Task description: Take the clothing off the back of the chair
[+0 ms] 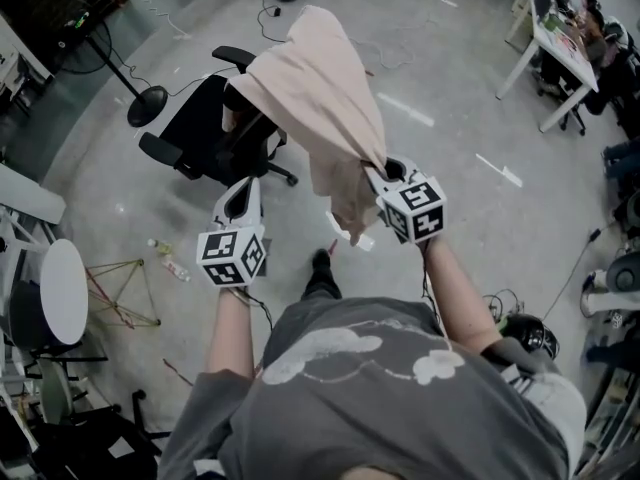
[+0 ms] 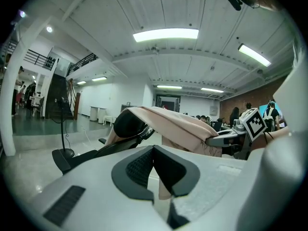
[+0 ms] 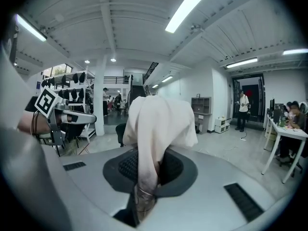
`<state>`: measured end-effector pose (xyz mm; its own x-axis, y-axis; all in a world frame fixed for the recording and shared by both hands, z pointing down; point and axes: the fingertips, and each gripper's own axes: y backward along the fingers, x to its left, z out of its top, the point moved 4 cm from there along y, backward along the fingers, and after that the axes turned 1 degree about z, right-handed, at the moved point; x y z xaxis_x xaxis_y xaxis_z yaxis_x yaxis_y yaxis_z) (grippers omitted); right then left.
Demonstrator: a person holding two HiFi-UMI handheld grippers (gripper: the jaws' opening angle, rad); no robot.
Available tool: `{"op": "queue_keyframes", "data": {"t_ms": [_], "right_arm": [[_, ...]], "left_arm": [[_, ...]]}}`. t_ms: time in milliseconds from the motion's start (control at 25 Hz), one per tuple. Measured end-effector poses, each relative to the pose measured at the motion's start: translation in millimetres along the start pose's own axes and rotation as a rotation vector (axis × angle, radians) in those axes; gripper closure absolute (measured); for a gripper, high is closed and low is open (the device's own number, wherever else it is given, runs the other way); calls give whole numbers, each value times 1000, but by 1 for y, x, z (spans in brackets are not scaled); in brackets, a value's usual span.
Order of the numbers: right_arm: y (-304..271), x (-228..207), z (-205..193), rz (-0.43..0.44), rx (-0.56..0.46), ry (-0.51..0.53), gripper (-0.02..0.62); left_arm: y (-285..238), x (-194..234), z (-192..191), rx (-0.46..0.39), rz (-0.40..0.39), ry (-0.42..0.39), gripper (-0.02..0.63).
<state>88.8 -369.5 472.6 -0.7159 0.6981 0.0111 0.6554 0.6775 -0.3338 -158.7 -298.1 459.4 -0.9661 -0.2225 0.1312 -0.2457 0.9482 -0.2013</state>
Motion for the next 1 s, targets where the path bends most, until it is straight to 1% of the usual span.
{"op": "queue_keyframes", "data": {"t_ms": [80, 240, 560, 800, 1000], "right_arm": [[16, 10, 0, -3, -20, 8, 558], [47, 30, -8, 6, -27, 12, 558], [107, 57, -23, -11, -75, -40, 558], [133, 83, -42, 3, -71, -61, 558], [144, 101, -58, 13, -42, -87, 558]], "left_arm": [[16, -10, -2, -5, 0, -5, 606], [50, -29, -8, -11, -3, -12, 606], [119, -70, -30, 0, 1, -10, 606], [163, -78, -45, 3, 27, 1, 606], [183, -83, -49, 12, 21, 3, 606]]}}
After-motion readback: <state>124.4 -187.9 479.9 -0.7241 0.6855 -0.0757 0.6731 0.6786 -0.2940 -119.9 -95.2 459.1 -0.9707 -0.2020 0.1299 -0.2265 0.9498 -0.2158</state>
